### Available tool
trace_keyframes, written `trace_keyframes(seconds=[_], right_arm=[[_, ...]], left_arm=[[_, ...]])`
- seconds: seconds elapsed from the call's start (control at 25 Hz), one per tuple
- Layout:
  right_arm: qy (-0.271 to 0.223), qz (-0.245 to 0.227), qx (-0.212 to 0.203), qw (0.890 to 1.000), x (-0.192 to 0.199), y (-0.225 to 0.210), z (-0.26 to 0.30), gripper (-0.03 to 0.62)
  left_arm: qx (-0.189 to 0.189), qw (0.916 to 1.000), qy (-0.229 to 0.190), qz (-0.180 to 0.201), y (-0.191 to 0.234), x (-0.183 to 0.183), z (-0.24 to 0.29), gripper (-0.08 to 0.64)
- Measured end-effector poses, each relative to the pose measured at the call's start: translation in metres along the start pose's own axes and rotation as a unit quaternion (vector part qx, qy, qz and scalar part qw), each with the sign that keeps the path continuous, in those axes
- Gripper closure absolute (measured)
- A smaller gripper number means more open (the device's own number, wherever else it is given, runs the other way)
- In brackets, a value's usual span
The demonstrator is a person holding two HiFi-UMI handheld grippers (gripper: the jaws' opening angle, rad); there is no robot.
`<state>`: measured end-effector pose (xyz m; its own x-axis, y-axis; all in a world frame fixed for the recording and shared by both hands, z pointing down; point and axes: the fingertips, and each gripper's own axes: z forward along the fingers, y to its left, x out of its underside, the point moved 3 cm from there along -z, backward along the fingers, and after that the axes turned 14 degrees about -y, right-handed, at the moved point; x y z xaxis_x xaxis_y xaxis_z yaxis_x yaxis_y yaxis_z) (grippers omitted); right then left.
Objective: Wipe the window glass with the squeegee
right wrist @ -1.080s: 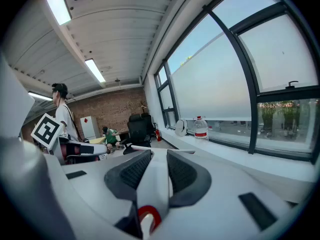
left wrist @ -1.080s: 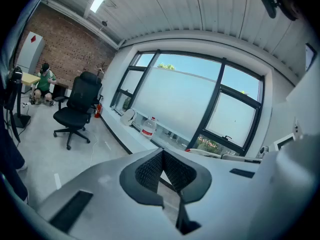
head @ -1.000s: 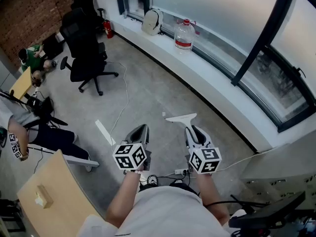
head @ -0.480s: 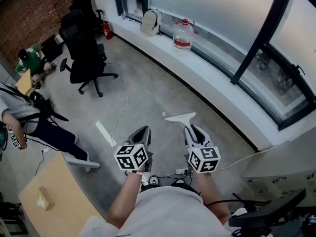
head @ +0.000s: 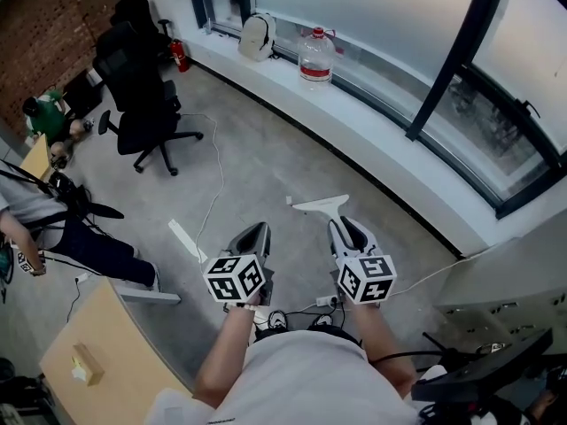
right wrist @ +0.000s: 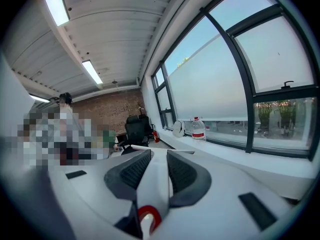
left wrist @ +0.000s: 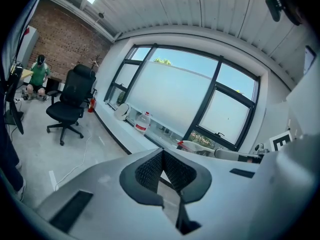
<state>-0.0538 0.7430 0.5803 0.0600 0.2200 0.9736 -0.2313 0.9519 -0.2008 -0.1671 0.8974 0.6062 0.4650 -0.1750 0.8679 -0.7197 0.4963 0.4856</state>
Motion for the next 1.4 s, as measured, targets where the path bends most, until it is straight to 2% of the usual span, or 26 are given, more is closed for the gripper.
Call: trace_keyframes(seconds=[0.32, 0.68, 0.92, 1.16, 1.4], right_arm=[[0.000, -0.004, -0.004, 1.000, 0.000, -0.002, -0.002, 0.502], [-0.003, -0.010, -0.008, 1.000, -0.003, 0.000, -0.002, 0.502], [-0.010, -0.008, 0.004, 1.000, -0.002, -0.005, -0.013, 0.502], [-0.043, 0.005, 0.037, 0.998, -0.012, -0.035, -0.035, 0.502], [-0.069, -0.012, 0.097, 0.993, -0.030, -0.095, -0.082, 0.502]], left_arm=[[0.003, 0.9999, 0.006, 0.015, -0.006, 0.002, 0.003, 0.561], [0.003, 0.9999, 0.006, 0.014, -0.008, 0.001, 0.004, 0.561], [0.013, 0.9998, 0.010, 0.010, -0.017, 0.008, 0.004, 0.561], [0.050, 0.9982, 0.027, 0.019, -0.048, 0.022, 0.025, 0.561], [0.119, 0.9906, 0.055, 0.037, -0.118, 0.048, 0.063, 0.561]])
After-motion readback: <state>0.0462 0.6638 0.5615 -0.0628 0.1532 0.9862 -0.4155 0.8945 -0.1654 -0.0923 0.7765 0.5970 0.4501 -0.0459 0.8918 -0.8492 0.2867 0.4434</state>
